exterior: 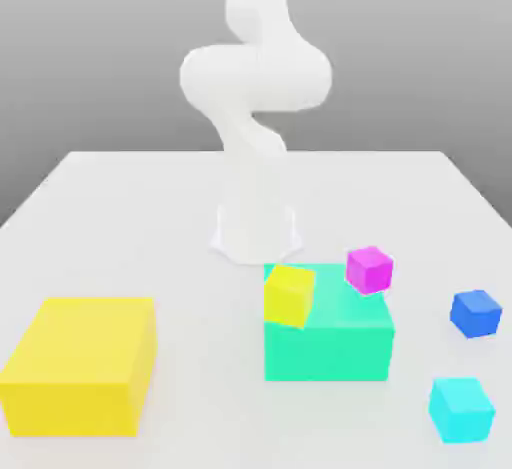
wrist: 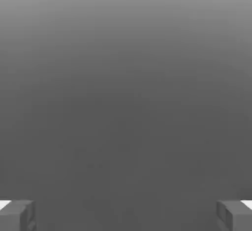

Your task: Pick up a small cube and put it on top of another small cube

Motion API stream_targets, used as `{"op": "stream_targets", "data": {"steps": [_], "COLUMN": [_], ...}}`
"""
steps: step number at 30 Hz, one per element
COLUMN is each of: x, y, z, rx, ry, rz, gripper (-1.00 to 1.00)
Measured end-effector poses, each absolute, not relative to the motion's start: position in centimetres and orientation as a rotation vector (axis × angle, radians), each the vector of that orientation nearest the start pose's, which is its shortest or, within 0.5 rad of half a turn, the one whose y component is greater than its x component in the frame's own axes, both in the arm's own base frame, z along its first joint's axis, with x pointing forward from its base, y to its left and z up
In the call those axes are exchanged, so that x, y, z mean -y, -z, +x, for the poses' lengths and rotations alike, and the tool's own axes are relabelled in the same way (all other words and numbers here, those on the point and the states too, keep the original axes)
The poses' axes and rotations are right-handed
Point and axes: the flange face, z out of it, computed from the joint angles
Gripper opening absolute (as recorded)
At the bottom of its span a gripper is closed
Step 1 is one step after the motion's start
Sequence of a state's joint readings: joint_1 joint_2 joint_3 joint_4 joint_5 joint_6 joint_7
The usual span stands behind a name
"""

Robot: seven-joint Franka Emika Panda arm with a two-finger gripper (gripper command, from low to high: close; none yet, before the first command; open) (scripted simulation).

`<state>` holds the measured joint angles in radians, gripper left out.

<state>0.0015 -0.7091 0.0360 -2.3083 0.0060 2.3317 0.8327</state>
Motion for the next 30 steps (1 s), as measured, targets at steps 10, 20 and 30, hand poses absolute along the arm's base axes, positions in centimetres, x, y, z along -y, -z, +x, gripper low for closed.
{"op": "stream_targets", "data": {"steps": [10, 20, 30], "x": [-10.7, -20.5, -25.4], "y": [-51.5, -33.2, -16.5], "z": [47.0, 47.4, 43.3], "rx": [-1.088, -1.076, -1.098], "ry": [0.615, 0.270, 0.002], "rz": [-2.669, -2.843, -2.941], "gripper": [0.00, 0.00, 0.00]}}
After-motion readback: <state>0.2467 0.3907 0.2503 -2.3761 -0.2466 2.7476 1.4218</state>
